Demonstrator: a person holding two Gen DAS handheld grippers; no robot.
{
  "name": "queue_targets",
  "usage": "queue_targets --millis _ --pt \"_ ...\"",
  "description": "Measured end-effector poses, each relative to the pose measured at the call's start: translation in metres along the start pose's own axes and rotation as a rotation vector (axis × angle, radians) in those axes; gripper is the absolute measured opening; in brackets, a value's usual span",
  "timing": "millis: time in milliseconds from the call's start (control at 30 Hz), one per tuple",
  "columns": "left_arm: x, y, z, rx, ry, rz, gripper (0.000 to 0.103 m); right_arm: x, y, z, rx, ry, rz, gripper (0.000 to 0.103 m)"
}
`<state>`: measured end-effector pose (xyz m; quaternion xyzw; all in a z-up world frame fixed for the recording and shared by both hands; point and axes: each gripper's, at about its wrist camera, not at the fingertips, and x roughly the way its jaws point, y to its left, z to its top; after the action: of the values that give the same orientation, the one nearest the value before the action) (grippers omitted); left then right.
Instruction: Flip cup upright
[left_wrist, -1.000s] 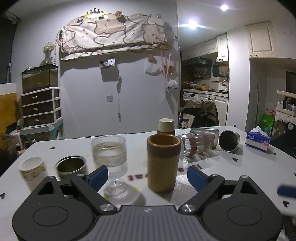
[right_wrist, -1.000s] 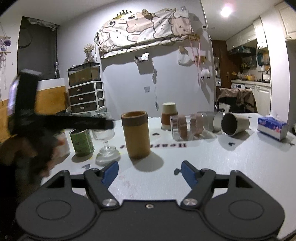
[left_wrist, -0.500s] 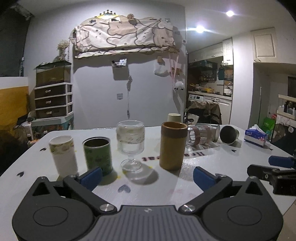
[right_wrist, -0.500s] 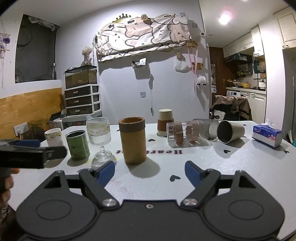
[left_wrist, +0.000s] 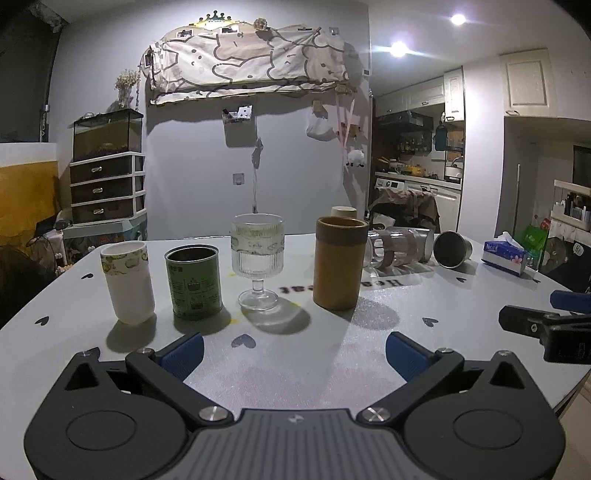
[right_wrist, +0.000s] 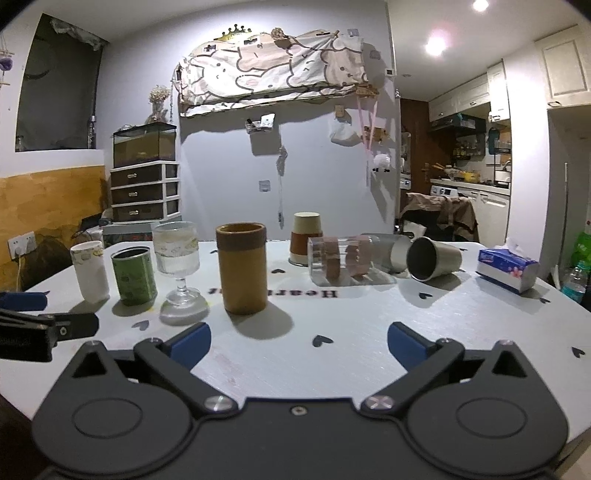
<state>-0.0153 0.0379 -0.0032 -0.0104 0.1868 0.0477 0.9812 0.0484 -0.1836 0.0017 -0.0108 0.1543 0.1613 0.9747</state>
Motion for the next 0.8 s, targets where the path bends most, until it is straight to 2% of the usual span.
queue_targets --millis 800 --pt "-0.0054 0.0036 -0.0002 -0.024 -0.018 0.017 0.103 -0.0048 -0.0027 -0.0063 0.010 0.002 -0.010 0.103"
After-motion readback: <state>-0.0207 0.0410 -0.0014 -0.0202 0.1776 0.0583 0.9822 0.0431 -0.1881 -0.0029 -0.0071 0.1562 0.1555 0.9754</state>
